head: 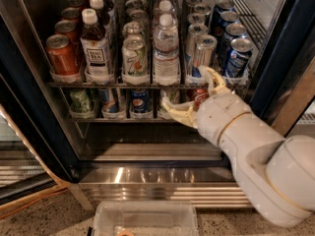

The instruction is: Pick water bottle from top shelf of fridge

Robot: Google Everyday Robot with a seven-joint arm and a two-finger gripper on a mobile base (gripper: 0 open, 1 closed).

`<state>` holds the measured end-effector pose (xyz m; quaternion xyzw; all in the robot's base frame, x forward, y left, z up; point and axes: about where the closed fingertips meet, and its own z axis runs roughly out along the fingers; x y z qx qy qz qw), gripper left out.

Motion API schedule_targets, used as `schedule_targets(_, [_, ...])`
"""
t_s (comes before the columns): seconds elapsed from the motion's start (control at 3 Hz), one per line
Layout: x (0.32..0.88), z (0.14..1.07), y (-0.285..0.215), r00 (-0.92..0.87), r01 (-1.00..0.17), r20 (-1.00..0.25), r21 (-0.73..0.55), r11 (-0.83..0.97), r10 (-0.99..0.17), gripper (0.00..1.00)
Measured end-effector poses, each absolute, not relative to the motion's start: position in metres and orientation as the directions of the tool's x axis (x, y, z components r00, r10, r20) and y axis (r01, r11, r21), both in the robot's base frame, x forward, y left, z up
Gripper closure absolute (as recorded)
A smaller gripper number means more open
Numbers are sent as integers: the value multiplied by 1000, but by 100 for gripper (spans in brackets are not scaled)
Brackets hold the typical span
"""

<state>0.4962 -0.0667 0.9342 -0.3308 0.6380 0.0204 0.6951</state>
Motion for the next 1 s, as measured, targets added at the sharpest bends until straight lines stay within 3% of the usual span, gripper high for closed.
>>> schedule_targets(0.67, [504, 932, 7, 272, -429, -896, -438, 790, -350, 27])
schedule_targets(1.0, [513, 929, 30, 289, -423, -895, -438, 793, -339, 30])
